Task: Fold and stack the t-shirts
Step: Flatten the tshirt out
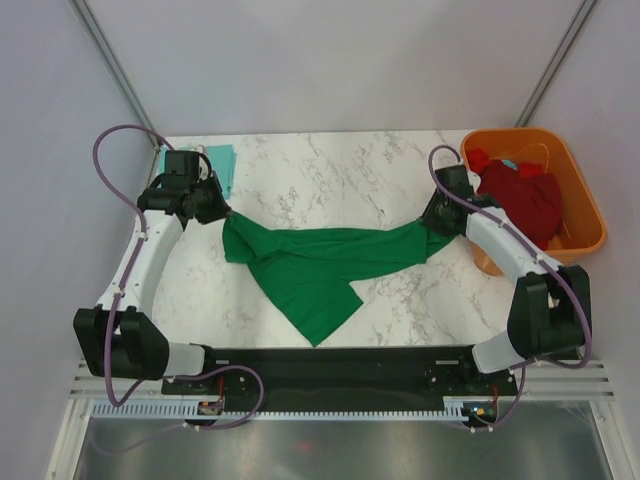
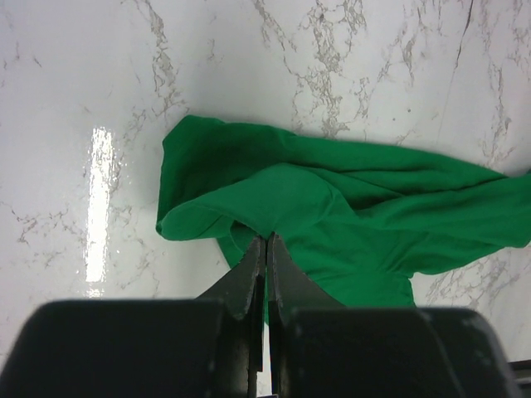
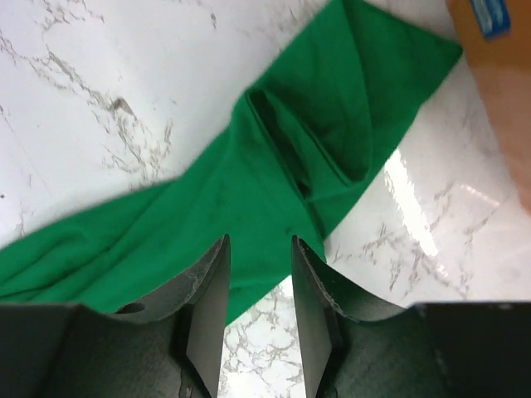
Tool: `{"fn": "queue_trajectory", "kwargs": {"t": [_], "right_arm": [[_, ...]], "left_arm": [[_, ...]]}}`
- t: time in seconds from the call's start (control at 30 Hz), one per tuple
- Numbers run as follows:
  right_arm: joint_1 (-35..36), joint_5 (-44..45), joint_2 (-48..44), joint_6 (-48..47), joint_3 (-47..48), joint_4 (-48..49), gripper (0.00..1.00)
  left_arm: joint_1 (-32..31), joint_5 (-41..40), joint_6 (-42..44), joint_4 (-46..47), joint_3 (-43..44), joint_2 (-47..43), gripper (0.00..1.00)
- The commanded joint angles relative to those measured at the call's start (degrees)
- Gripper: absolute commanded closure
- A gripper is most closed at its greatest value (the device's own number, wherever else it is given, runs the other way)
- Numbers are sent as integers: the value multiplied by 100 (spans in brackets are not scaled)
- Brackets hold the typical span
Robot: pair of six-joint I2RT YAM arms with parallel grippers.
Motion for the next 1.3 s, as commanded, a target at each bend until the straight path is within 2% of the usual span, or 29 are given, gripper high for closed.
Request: {"fn": "queue_trajectory", "kwargs": {"t": [0.0,0.17,0.53,0.8,0.9,1.0,1.13,1.27], "right_arm": [[-2,-405,-513,805,-1097,137,57],[7,-266,-1147,1220,-1997,734,57],[-2,-187,-682,1536,-2455,1693,57],[-2,-46,-409,1607,-2517,1729,61],[-2,6,-383,1607,-2535,1720,66],[-2,59,-382,1615,-2517,1728,76],[7,182,-558,1466,-2368,1580,97],[-2,463,-927,1133,-1667,992,100]], "left_arm": [[19,197,-2,244,-35,-202,98],[19,364,-19,358,-201,-254,98],[19,470,-107,508,-510,-342,98],[19,444,-107,525,-484,-307,98],[19,408,-107,534,-484,-281,98],[28,426,-116,552,-484,-237,98],[19,347,-107,543,-405,-219,98],[19,241,-204,534,-124,-307,98]]}}
